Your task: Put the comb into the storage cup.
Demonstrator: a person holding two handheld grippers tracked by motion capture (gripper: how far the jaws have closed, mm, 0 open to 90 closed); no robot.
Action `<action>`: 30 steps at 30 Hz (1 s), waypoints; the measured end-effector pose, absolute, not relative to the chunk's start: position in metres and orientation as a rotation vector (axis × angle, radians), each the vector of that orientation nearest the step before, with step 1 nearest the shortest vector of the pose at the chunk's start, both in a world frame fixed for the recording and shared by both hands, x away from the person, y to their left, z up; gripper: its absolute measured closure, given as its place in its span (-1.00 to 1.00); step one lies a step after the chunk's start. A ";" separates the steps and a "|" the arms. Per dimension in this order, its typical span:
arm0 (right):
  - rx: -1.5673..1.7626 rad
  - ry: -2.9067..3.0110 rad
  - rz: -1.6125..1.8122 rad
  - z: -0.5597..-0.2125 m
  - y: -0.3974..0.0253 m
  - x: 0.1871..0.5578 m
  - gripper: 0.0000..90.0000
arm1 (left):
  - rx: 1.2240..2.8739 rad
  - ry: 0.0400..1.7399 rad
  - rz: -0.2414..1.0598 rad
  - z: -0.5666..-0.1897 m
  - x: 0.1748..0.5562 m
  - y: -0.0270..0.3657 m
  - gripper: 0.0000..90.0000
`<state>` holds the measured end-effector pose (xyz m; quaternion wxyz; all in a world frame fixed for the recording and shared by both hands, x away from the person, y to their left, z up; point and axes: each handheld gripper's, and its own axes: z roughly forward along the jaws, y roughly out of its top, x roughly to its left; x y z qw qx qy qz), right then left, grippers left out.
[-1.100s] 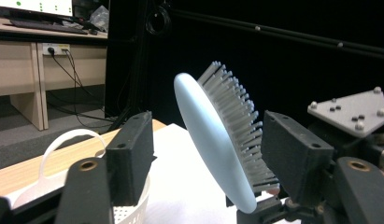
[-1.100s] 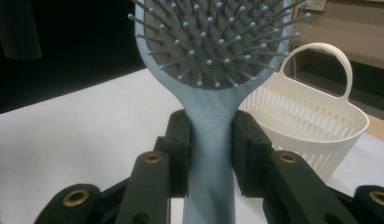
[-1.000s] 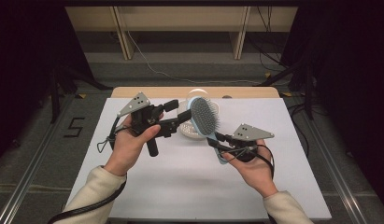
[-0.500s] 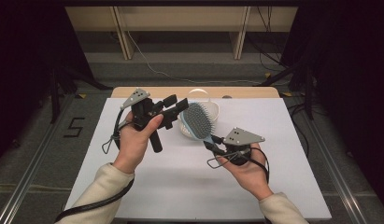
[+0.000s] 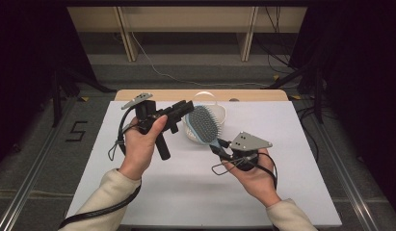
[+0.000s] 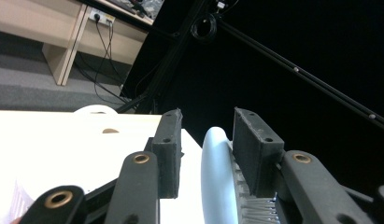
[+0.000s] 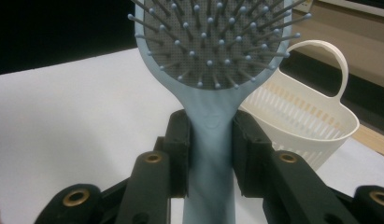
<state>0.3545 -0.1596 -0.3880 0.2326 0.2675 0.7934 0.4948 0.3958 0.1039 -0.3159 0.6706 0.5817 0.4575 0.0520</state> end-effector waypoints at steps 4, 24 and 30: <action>0.738 2.180 1.354 -0.389 -0.159 0.355 0.56 | 1.307 1.041 0.105 -0.317 0.397 0.104 0.35; 0.751 2.165 1.366 -0.388 -0.160 0.356 0.56 | 1.260 0.995 0.066 -0.313 0.396 0.108 0.28; 0.770 2.152 1.376 -0.385 -0.163 0.358 0.56 | 1.285 0.954 0.152 -0.311 0.397 0.115 0.28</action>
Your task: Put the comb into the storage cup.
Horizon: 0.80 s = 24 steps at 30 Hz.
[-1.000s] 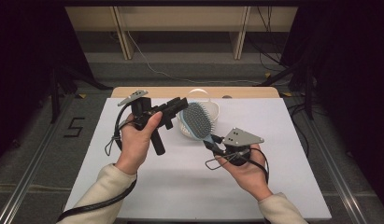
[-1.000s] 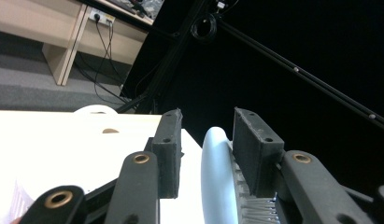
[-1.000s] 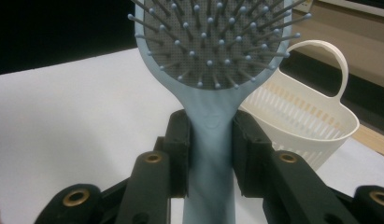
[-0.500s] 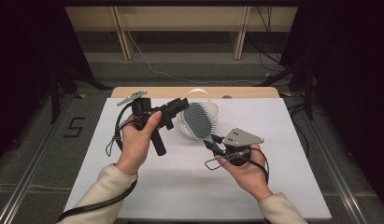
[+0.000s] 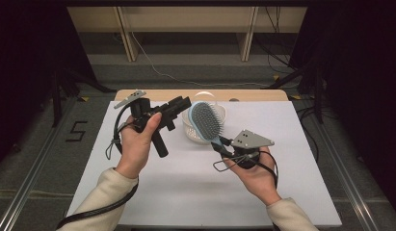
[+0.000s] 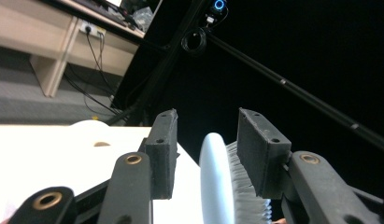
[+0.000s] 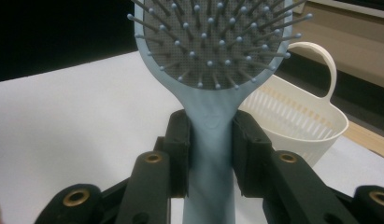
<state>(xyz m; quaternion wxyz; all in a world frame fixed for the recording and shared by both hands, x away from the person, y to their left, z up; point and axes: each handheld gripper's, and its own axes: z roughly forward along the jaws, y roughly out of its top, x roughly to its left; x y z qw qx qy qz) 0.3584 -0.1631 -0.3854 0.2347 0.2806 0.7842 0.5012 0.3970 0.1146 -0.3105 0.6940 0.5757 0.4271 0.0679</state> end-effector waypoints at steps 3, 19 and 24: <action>0.773 2.143 1.378 -0.383 -0.166 0.359 0.56 | 1.338 0.923 0.220 -0.311 0.398 0.118 0.19; 0.826 2.030 1.454 -0.363 -0.182 0.370 0.56 | 1.551 0.926 0.341 -0.341 0.401 0.124 -0.67; 0.832 1.994 1.477 -0.356 -0.182 0.377 0.56 | 1.585 0.949 0.384 -0.352 0.399 0.134 -0.79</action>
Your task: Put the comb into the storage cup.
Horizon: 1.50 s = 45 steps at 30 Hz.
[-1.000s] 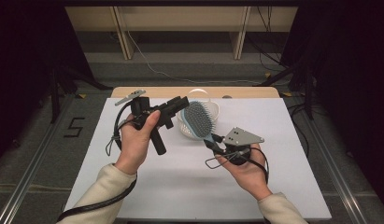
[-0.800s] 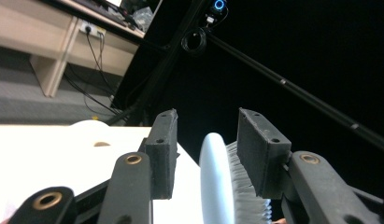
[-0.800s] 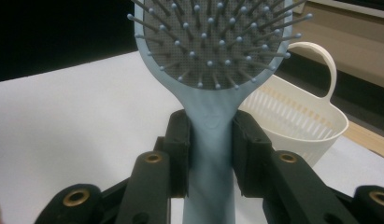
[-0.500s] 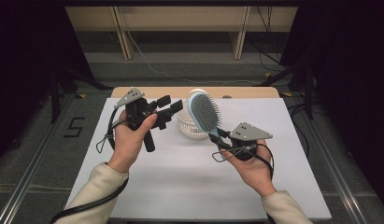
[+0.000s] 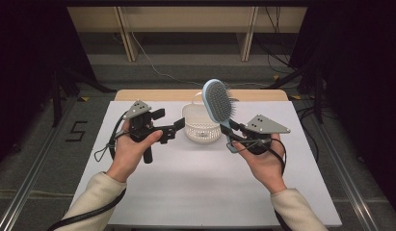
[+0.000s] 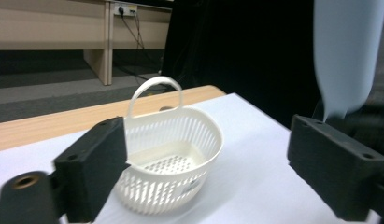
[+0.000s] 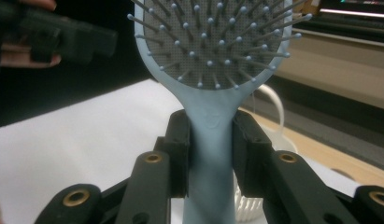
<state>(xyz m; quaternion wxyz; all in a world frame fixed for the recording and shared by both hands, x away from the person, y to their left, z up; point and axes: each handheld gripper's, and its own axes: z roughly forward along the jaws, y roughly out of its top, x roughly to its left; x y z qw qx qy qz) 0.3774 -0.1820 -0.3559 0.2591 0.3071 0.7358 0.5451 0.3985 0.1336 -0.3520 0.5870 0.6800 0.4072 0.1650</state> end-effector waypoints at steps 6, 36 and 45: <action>0.845 1.951 1.503 -0.350 -0.185 0.386 0.56 | 1.668 0.922 0.429 -0.376 0.393 0.148 -1.00; 0.872 1.863 1.513 -0.334 -0.189 0.403 0.56 | 1.725 0.897 0.525 -0.402 0.379 0.171 -0.99; 0.874 1.821 1.523 -0.334 -0.163 0.434 0.56 | 1.719 0.916 0.520 -0.406 0.380 0.176 -0.97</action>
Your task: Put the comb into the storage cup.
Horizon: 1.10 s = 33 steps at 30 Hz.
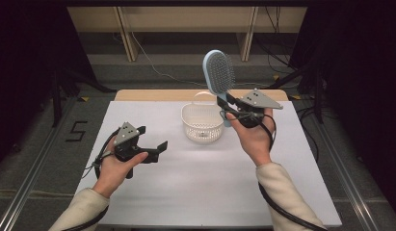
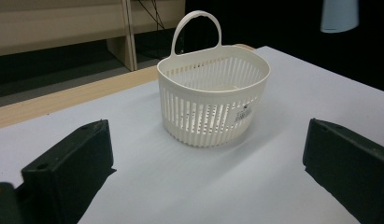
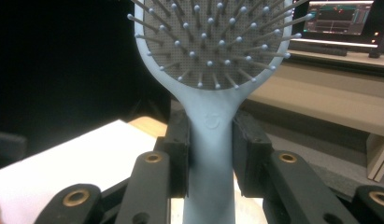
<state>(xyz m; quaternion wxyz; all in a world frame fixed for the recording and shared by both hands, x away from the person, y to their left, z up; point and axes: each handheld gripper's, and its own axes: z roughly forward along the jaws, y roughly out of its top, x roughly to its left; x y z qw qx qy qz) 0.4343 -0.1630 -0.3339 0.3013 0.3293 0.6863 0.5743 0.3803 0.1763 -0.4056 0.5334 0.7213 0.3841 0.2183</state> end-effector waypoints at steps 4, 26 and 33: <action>0.885 1.812 1.513 -0.339 -0.149 0.451 0.56 | 1.717 0.918 0.519 -0.406 0.381 0.177 -0.97; 0.989 1.994 1.281 -0.396 -0.106 0.510 0.56 | 1.708 0.920 0.507 -0.408 0.382 0.176 -0.96; 0.976 2.050 1.214 -0.402 -0.103 0.510 0.56 | 1.710 0.917 0.505 -0.409 0.382 0.175 -0.96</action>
